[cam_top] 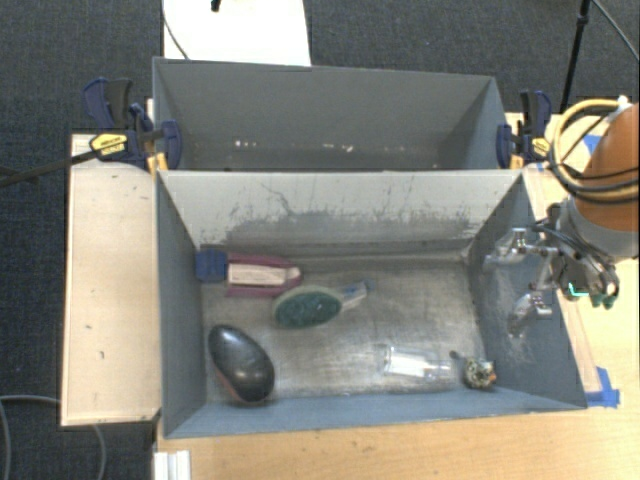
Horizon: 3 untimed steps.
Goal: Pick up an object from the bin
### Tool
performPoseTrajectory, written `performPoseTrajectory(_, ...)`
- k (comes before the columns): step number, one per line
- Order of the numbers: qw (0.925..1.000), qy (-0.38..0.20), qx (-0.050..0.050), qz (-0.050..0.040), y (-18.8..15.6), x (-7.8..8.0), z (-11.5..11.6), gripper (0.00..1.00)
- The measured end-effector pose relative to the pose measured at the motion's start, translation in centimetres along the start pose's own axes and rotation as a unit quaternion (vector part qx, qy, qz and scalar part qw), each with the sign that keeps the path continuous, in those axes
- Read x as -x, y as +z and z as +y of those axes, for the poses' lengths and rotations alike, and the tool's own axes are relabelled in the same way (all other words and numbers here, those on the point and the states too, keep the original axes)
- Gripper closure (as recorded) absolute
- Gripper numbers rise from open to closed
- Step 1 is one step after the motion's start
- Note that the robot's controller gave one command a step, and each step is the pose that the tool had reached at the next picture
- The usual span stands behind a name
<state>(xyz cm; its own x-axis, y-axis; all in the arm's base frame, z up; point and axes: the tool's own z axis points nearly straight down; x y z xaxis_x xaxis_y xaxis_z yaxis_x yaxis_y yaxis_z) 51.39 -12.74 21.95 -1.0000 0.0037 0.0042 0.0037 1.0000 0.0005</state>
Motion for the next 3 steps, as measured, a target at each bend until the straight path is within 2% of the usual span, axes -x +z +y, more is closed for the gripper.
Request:
performPoseTrajectory(1,0.9916,-0.129,-0.002,-0.0109,14.7,-3.0,7.3,0.0)
performPoseTrajectory(2,0.9899,-0.141,0.0,-0.005,11.8,-3.3,9.9,0.0)
performPoseTrajectory(3,1.0,-0.006,0.0,-0.0047,11.8,-3.0,9.1,0.0)
